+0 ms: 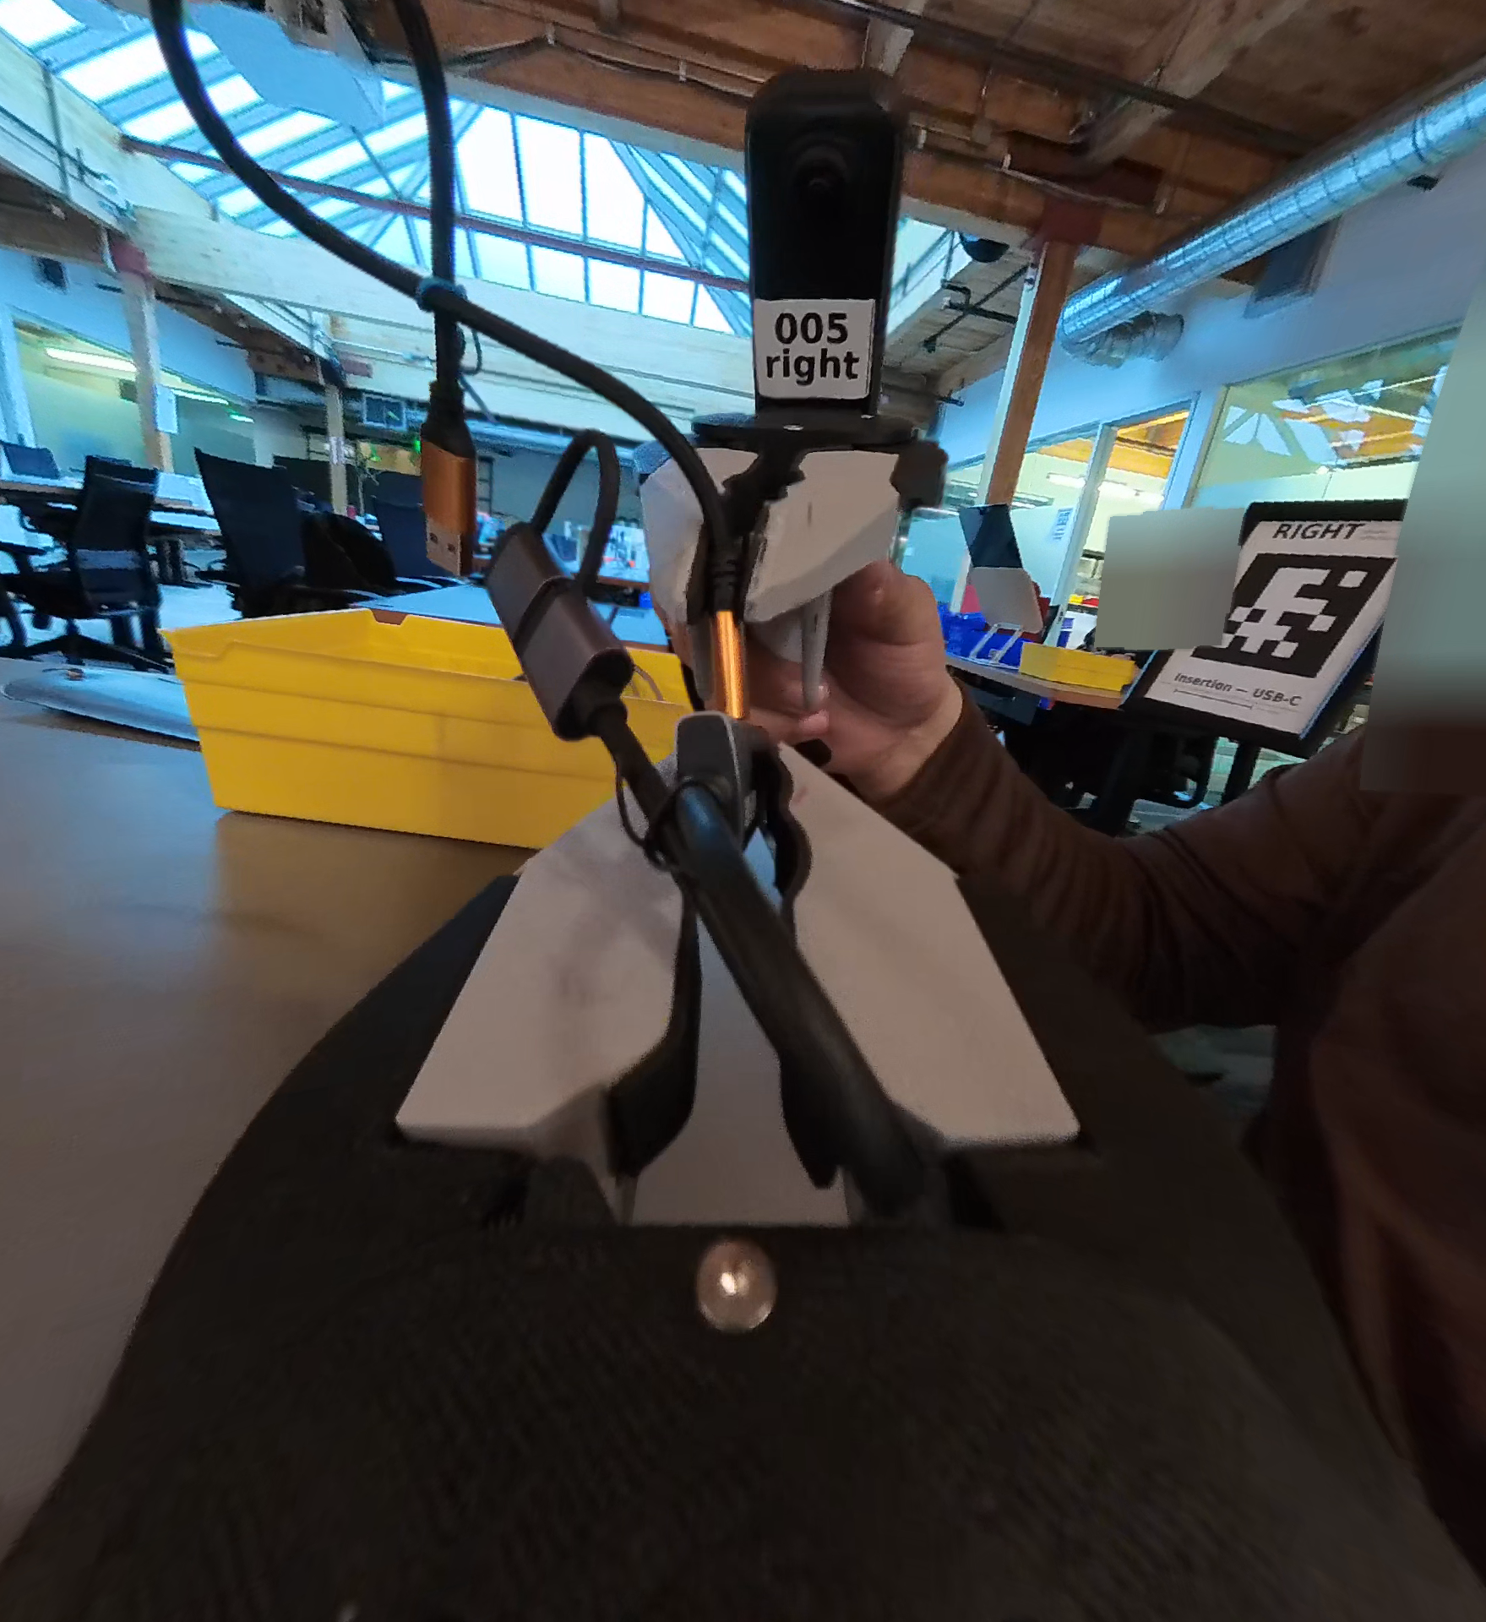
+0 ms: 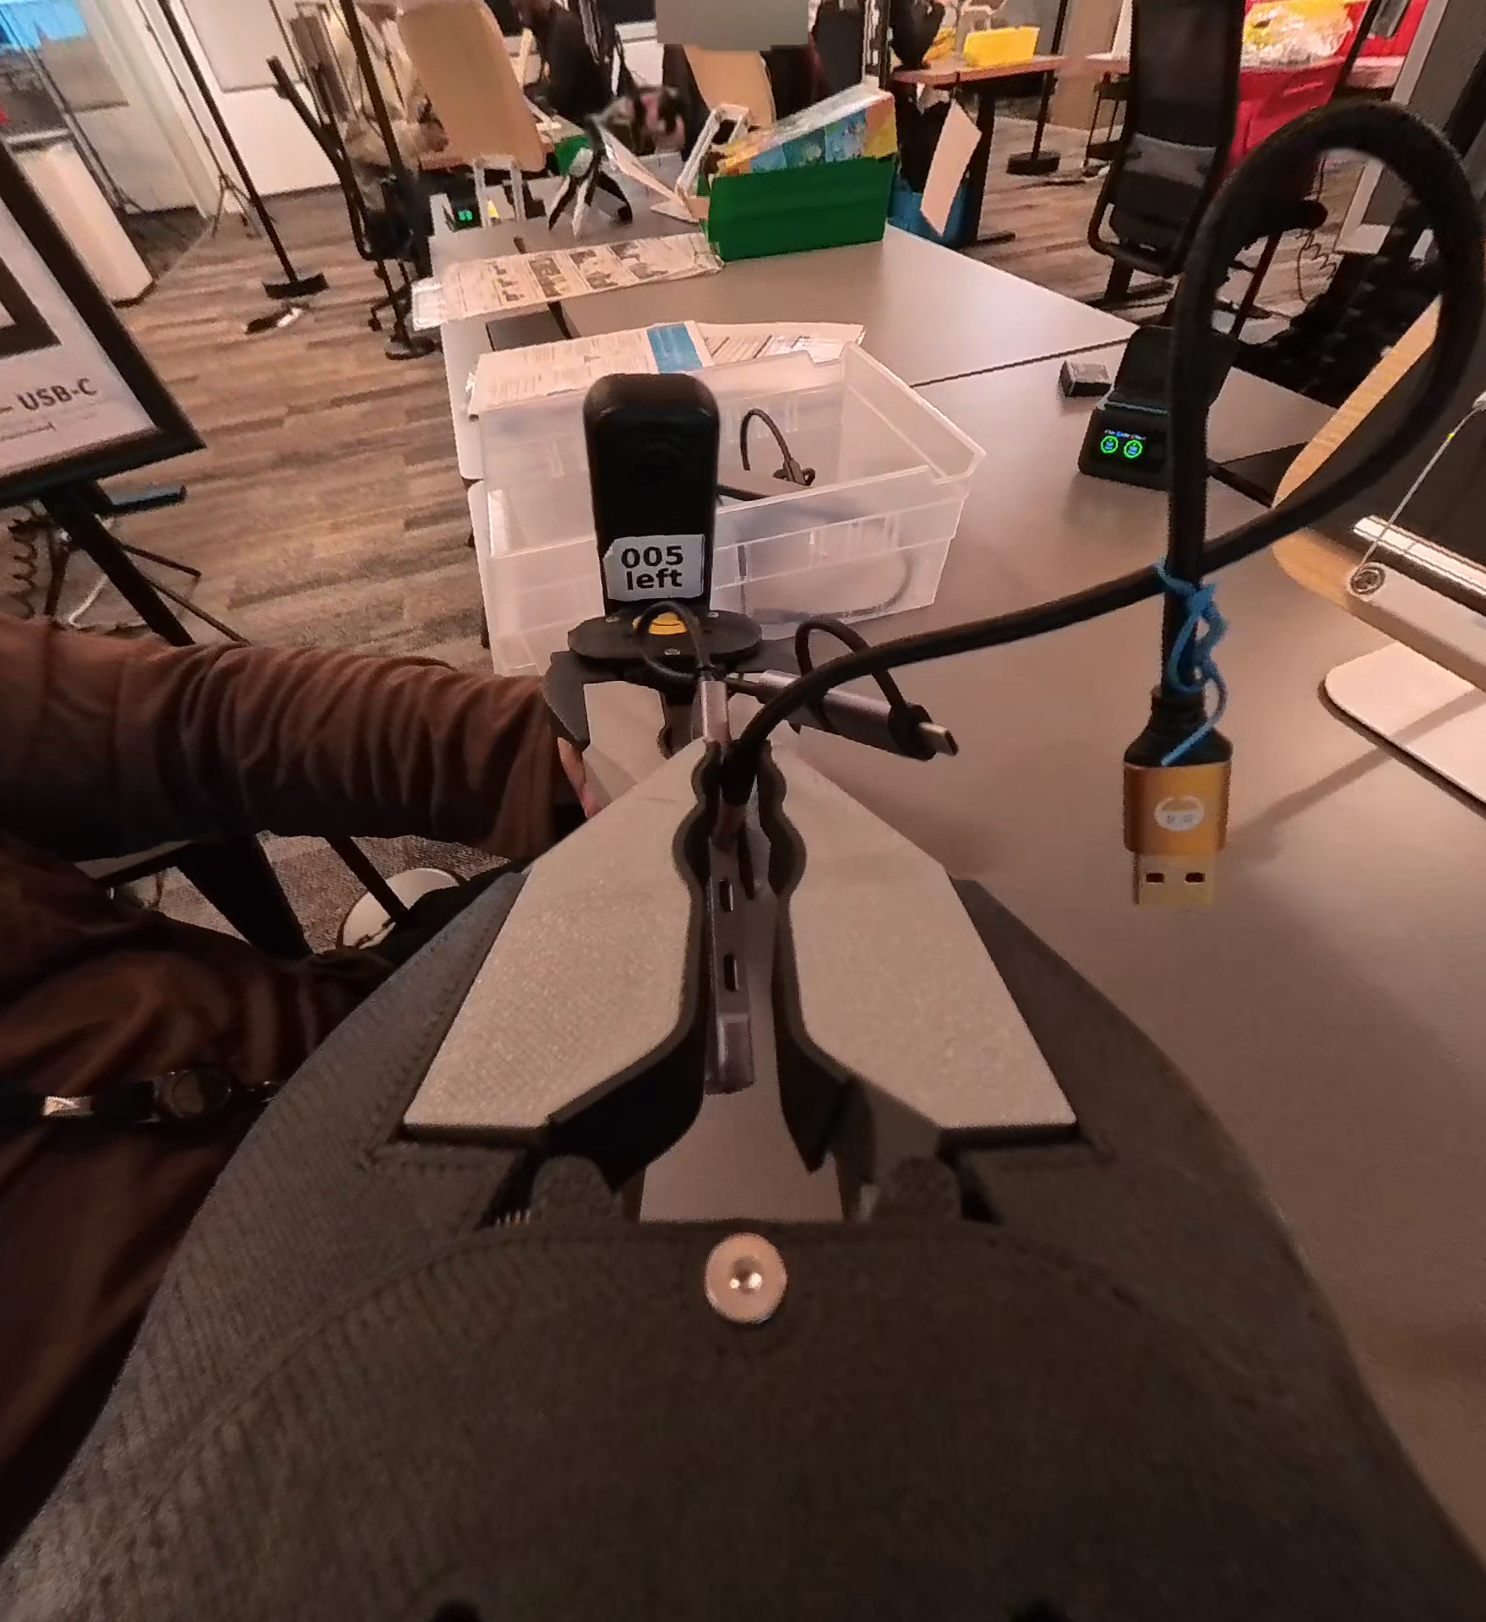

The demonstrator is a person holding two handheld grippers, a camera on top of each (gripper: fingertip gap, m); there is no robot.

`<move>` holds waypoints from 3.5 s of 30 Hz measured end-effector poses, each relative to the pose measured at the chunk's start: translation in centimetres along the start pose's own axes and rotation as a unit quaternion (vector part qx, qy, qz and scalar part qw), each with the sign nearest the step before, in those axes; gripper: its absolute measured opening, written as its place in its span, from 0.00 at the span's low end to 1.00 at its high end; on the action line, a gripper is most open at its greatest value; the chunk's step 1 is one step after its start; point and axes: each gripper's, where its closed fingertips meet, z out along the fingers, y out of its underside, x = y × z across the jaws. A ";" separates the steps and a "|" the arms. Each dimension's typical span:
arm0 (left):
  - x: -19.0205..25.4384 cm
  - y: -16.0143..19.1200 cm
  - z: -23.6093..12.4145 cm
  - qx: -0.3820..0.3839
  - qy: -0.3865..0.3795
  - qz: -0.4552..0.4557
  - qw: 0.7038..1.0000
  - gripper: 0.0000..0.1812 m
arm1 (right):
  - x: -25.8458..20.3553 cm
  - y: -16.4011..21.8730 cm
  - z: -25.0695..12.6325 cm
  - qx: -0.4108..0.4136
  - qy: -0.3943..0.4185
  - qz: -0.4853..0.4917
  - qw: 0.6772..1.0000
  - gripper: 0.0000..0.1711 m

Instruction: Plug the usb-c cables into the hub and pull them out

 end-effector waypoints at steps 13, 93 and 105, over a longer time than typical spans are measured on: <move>-1.0 -0.4 -0.4 -0.011 -0.037 0.051 0.998 0.03 | -0.2 0.7 0.2 0.001 -0.027 0.004 1.000 0.06; -1.7 -4.0 -2.0 0.101 -0.042 -0.003 0.994 0.04 | 0.8 -2.1 2.1 0.153 -0.036 0.026 0.987 0.02; -2.1 -3.6 -1.9 0.091 -0.052 -0.006 0.995 0.04 | 1.1 -1.6 2.1 0.141 -0.030 0.017 0.989 0.02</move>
